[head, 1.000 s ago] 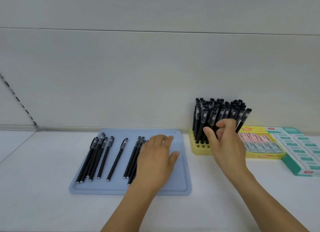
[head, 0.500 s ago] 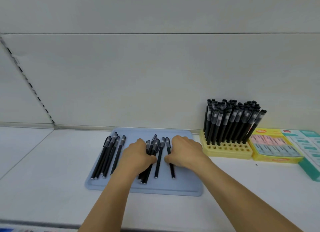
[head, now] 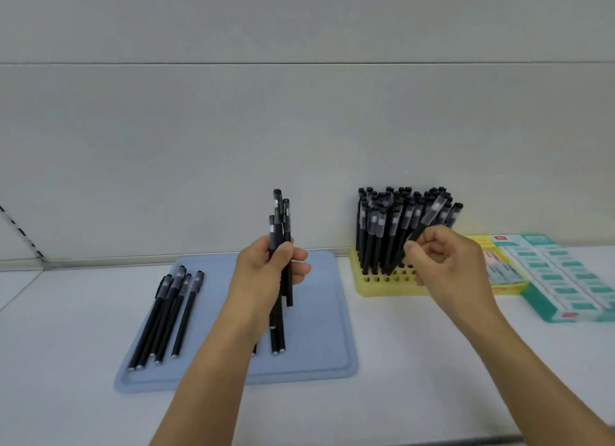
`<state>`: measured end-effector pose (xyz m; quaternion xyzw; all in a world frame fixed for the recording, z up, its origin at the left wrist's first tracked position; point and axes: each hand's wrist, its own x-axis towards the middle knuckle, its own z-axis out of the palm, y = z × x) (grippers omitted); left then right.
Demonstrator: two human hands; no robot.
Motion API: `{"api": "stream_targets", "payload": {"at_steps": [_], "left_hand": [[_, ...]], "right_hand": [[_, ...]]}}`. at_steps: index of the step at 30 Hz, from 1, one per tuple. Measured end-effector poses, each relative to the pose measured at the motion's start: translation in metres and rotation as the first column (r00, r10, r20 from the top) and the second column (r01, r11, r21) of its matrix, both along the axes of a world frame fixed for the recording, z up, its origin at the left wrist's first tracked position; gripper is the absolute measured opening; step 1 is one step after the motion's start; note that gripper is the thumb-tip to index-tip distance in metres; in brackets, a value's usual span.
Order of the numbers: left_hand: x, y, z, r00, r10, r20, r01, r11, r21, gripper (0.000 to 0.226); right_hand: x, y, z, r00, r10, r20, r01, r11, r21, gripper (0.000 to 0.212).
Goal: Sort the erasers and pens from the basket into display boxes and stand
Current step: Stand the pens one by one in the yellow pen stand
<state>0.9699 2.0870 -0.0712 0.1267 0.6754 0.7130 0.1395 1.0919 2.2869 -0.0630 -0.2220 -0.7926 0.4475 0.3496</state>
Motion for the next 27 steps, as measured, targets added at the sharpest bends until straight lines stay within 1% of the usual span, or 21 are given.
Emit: {"api": "stream_targets", "payload": {"at_steps": [1,3,7,12,15,17,19,20,21,22,23,24,25,27], "left_hand": [[0.003,0.005,0.0,0.999,-0.027,0.03,0.026,0.998,0.054,0.013],[0.009,0.013,-0.002,0.998,-0.053,0.043,0.05,0.995,0.089,0.013],[0.02,0.022,-0.003,0.995,-0.091,0.04,0.087,0.991,0.101,0.014],[0.025,0.024,0.0,0.991,-0.128,0.046,0.123,0.986,0.111,0.014],[0.028,0.024,0.0,0.988,-0.147,0.056,0.139,0.982,0.127,0.015],[0.031,0.025,0.0,0.981,-0.177,0.083,0.162,0.974,0.159,0.017],[0.034,0.027,0.0,0.971,-0.213,0.104,0.193,0.965,0.179,0.018],[0.035,0.028,-0.001,0.967,-0.229,0.108,0.207,0.961,0.184,0.019],[0.036,0.03,-0.001,0.964,-0.243,0.109,0.221,0.958,0.182,0.019],[0.036,0.031,0.0,0.961,-0.256,0.107,0.236,0.957,0.172,0.02],[0.037,0.032,0.0,0.957,-0.273,0.1,0.256,0.954,0.157,0.02],[0.038,0.034,0.0,0.95,-0.298,0.091,0.284,0.949,0.138,0.021],[0.039,0.036,-0.001,0.94,-0.333,0.079,0.323,0.939,0.116,0.021],[0.044,0.041,0.0,0.907,-0.419,0.049,0.415,0.907,0.065,0.023]], "right_hand": [[0.001,0.008,0.0,1.0,-0.029,0.002,0.029,0.999,0.014,0.016],[0.001,0.019,-0.003,0.998,-0.057,0.029,0.056,0.997,0.053,0.015],[-0.003,0.029,-0.014,0.992,-0.072,0.103,0.058,0.989,0.139,0.016],[-0.011,0.03,-0.023,0.981,-0.085,0.176,0.048,0.978,0.203,0.015],[-0.014,0.03,-0.027,0.96,-0.093,0.265,0.025,0.969,0.247,0.014],[-0.017,0.029,-0.029,0.941,-0.098,0.325,0.017,0.97,0.243,0.014],[-0.016,0.027,-0.026,0.92,-0.139,0.368,0.043,0.966,0.257,0.014],[-0.014,0.024,-0.024,0.913,-0.177,0.367,0.076,0.959,0.273,0.017],[-0.011,0.019,-0.021,0.922,-0.208,0.328,0.119,0.955,0.271,0.023],[-0.007,0.012,-0.019,0.947,-0.208,0.245,0.149,0.959,0.239,0.027],[-0.004,0.003,-0.014,0.976,-0.163,0.143,0.137,0.975,0.175,0.026],[-0.002,-0.006,-0.009,0.995,-0.079,0.061,0.072,0.993,0.098,0.021],[-0.001,-0.016,-0.003,0.999,0.025,0.027,-0.026,0.999,0.022,0.015],[-0.002,-0.028,0.005,0.976,0.217,0.007,-0.215,0.971,-0.101,0.011]]}}
